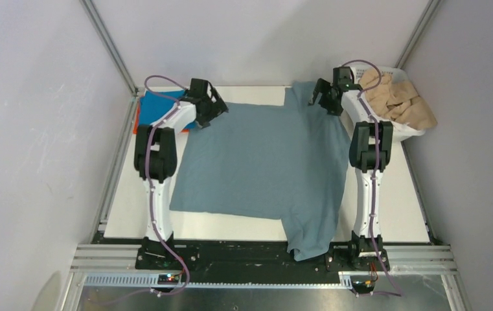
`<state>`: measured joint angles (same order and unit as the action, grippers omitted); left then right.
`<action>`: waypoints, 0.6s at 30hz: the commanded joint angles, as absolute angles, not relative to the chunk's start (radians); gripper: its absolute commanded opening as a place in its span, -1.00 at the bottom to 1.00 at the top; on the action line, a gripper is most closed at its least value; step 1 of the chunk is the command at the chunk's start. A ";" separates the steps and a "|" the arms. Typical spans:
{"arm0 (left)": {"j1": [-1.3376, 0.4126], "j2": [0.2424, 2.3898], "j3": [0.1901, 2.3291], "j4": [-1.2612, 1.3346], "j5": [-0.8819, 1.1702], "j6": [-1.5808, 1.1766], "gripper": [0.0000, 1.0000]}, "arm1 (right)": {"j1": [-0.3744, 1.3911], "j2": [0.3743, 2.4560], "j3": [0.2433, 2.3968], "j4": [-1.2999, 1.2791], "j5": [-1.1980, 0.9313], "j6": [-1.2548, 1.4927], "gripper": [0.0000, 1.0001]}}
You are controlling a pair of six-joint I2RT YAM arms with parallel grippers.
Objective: Fold and stack the t-shirts
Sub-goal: Flatten out the tshirt
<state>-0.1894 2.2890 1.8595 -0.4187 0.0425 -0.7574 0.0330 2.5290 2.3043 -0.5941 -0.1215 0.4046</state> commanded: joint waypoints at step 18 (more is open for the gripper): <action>-0.365 1.437 0.802 -0.336 -0.144 -0.744 0.99 | 0.150 1.401 0.794 -0.338 0.028 0.511 0.99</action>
